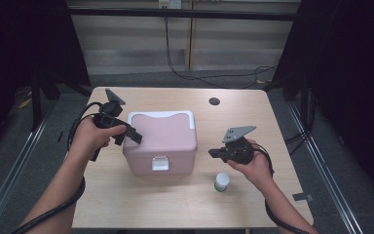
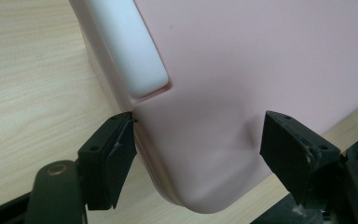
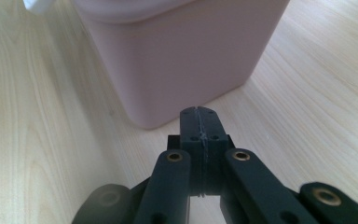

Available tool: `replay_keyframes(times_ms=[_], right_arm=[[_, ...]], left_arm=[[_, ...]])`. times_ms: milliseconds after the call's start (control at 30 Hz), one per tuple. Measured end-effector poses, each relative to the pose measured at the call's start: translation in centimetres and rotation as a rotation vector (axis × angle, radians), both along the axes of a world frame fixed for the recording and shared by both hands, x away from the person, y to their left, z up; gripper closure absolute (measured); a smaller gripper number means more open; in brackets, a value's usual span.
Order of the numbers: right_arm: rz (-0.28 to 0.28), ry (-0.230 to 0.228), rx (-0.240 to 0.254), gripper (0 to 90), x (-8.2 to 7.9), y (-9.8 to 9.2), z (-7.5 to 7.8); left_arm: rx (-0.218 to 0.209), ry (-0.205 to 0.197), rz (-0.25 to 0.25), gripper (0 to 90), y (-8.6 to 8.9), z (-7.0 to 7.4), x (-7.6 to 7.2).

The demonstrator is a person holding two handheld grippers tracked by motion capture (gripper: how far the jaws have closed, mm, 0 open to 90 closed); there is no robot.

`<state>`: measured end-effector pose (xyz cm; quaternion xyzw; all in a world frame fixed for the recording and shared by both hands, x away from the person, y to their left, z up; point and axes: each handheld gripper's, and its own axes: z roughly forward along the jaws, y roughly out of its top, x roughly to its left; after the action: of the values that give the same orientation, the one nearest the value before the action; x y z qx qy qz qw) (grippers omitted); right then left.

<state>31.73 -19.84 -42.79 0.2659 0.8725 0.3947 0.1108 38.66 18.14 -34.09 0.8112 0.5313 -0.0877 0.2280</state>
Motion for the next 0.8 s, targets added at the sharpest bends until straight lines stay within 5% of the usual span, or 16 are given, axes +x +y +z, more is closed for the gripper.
replay_keyframes(times_ms=[800], right_arm=[[0.016,0.027,0.086,89.9,0.5,0.0,-0.6]], left_arm=[[-0.01,-0.036,-0.058,24.9,-3.0,-0.4,0.7]])
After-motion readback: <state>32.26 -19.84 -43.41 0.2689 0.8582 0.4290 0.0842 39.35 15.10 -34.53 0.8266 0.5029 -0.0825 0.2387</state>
